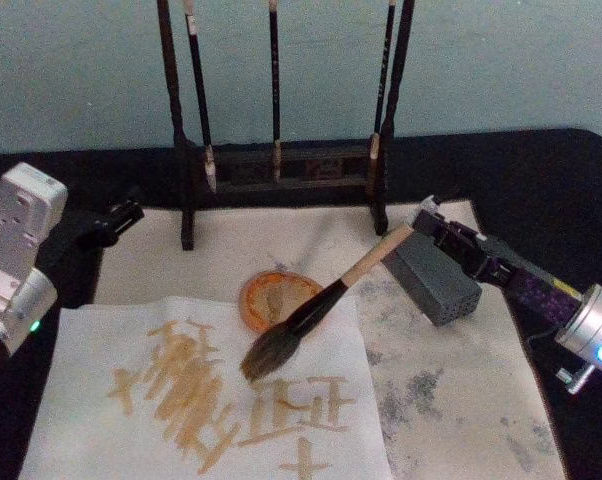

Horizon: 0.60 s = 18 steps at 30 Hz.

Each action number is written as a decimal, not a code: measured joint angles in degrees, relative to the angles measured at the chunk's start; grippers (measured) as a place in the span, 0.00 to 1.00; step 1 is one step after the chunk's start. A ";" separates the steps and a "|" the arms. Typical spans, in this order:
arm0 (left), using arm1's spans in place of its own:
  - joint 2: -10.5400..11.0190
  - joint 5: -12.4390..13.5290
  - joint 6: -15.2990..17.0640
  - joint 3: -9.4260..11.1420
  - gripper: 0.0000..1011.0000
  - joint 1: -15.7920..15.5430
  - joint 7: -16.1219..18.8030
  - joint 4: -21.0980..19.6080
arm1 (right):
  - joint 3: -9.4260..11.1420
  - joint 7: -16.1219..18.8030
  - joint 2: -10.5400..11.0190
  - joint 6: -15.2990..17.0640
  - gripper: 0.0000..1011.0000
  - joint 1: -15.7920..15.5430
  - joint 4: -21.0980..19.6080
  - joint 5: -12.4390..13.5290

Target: Pick up the brush from the inkstone, write on the paper, then place the brush back to its original position.

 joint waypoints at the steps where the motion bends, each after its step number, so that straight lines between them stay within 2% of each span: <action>1: 0.00 0.00 0.00 0.00 0.99 0.00 0.00 0.00 | 0.06 0.15 0.05 -0.01 0.15 -0.04 -0.26 0.18; 9: 0.00 0.00 0.00 0.00 0.99 0.00 0.00 0.00 | -0.90 1.26 -0.14 0.11 0.15 0.46 -2.56 0.67; 10: 0.00 0.00 0.00 0.00 0.99 0.00 0.00 0.00 | -1.83 1.46 -0.47 0.39 0.15 1.04 -2.86 0.43; 13: 0.00 0.00 0.00 0.00 0.99 0.00 0.00 0.00 | -2.82 1.59 -0.85 0.67 0.15 1.67 -2.93 -0.01; 17: 0.00 0.00 0.00 0.00 0.99 0.00 0.00 0.00 | -5.37 1.35 -1.80 1.29 0.15 3.15 -2.28 -2.12; 18: 0.00 0.00 0.00 0.00 0.99 0.00 0.00 0.00 | -5.37 1.35 -1.80 1.29 0.15 3.15 -2.28 -2.12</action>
